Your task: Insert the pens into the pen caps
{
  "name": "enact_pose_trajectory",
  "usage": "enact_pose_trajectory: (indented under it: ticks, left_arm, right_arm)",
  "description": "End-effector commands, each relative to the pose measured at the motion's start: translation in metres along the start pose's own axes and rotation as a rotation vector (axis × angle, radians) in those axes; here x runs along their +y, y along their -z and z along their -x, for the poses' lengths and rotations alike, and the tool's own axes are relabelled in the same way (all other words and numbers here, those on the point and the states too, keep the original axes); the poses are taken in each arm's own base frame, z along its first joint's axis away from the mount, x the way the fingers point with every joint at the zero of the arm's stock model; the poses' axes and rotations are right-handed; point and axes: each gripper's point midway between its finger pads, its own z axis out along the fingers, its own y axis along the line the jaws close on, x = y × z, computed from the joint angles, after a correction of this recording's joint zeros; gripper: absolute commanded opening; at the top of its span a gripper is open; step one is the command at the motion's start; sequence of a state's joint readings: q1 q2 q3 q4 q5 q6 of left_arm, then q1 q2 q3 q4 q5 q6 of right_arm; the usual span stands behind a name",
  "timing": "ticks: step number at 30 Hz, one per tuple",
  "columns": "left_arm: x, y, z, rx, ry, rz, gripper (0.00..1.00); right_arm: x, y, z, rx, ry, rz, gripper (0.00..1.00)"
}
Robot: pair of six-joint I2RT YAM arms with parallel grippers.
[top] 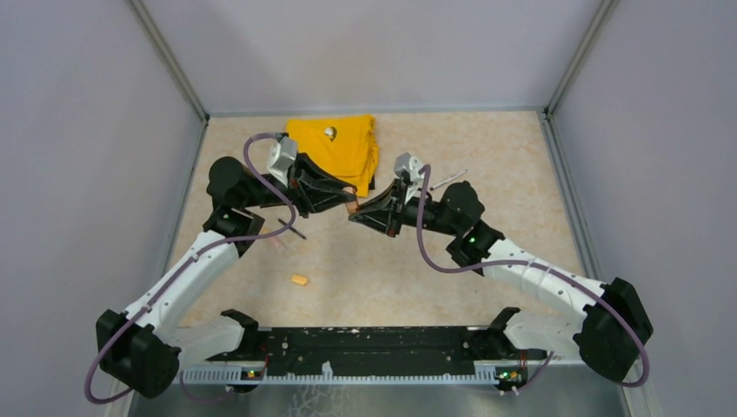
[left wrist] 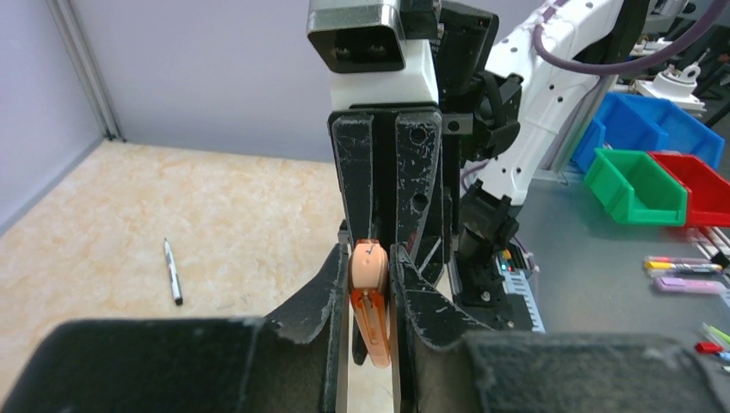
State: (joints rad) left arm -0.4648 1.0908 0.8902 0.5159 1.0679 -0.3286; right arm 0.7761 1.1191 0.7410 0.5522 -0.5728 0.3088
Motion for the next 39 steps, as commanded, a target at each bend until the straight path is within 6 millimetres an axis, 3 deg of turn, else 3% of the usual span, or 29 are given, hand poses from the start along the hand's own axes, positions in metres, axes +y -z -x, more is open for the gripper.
enact_pose_trajectory:
  ticks: [1,9,13,15,17,20,23,25,28,34,35,39]
  left_arm:
    - [-0.024,0.000,-0.042,0.111,0.136,-0.150,0.00]
    - [-0.027,-0.002,-0.047,0.121,0.151,-0.166,0.00]
    - [-0.024,-0.003,-0.048,0.117,0.144,-0.145,0.00]
    - [-0.024,-0.003,-0.047,0.109,0.136,-0.137,0.00]
    - [-0.025,-0.002,-0.043,0.095,0.122,-0.128,0.01]
    - [-0.025,-0.001,-0.037,0.063,0.093,-0.104,0.12]
    - [-0.026,0.001,-0.036,0.049,0.083,-0.089,0.31]
    - [-0.026,0.001,-0.034,0.044,0.083,-0.085,0.50]
    - [-0.025,0.002,-0.029,0.031,0.079,-0.079,0.68]
    - [-0.015,0.009,-0.024,0.010,0.059,-0.001,0.75]
    - [-0.012,0.010,-0.024,0.009,0.054,0.020,0.80]
    - [0.012,0.013,-0.024,0.005,0.048,0.164,0.84]
  right_arm:
    - [0.032,0.014,0.177,-0.497,0.239,-0.017,0.00]
    - [0.054,0.030,0.229,-0.618,0.304,0.009,0.00]
    - [0.062,0.029,0.236,-0.594,0.335,0.038,0.00]
    - [0.052,0.019,0.218,-0.509,0.332,0.022,0.00]
    - [0.041,0.009,0.187,-0.387,0.316,0.017,0.00]
    - [0.026,0.004,0.134,-0.232,0.265,0.010,0.00]
    - [0.016,0.012,0.094,-0.161,0.218,-0.026,0.00]
    - [0.009,0.020,0.077,-0.134,0.199,-0.066,0.00]
    - [0.001,0.029,0.049,-0.057,0.172,-0.113,0.00]
    - [-0.027,0.052,0.008,0.041,0.102,-0.290,0.00]
    - [-0.033,0.056,0.004,0.046,0.091,-0.330,0.00]
    - [-0.055,0.069,-0.012,0.078,0.055,-0.467,0.00]
